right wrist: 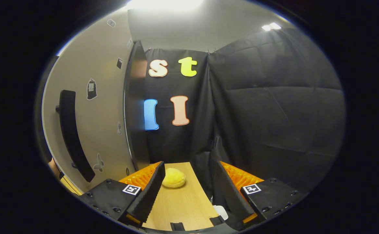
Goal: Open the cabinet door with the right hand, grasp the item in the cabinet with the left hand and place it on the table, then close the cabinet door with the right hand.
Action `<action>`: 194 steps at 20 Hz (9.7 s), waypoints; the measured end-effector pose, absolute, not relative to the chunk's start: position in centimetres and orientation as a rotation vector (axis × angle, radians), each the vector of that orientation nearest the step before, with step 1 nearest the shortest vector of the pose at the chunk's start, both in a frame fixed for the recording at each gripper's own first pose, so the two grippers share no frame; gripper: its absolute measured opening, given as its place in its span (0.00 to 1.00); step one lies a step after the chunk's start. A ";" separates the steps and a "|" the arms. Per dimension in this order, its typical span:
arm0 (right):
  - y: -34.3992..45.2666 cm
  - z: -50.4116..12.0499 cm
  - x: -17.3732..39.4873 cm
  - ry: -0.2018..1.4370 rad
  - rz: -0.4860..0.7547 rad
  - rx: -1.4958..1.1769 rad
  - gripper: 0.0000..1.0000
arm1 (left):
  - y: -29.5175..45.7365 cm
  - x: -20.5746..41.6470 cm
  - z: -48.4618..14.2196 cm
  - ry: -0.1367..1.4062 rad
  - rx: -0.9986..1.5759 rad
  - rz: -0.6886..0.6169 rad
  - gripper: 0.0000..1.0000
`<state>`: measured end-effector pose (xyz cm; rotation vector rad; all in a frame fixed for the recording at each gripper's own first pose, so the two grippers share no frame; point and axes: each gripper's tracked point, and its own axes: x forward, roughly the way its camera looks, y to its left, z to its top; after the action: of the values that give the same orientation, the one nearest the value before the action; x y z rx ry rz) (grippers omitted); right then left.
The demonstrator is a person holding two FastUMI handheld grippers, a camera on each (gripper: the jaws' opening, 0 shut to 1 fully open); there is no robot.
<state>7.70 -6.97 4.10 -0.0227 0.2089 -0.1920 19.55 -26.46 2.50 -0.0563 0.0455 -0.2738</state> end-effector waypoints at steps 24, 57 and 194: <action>-6.0 1.1 10.1 0.311 -0.285 0.048 0.98 | -28.4 26.9 -1.2 0.101 -0.110 -0.322 0.50; -3.9 0.7 10.7 0.306 -0.005 0.035 0.98 | -25.4 24.2 0.1 0.083 -0.124 -0.105 0.49; 16.8 5.3 9.7 0.120 0.219 -0.058 0.98 | -16.8 21.3 1.7 0.118 -0.077 0.102 0.79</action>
<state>9.71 16.83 5.27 -0.0582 0.1203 0.2190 21.26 -16.84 1.74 -0.0766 0.1175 0.1018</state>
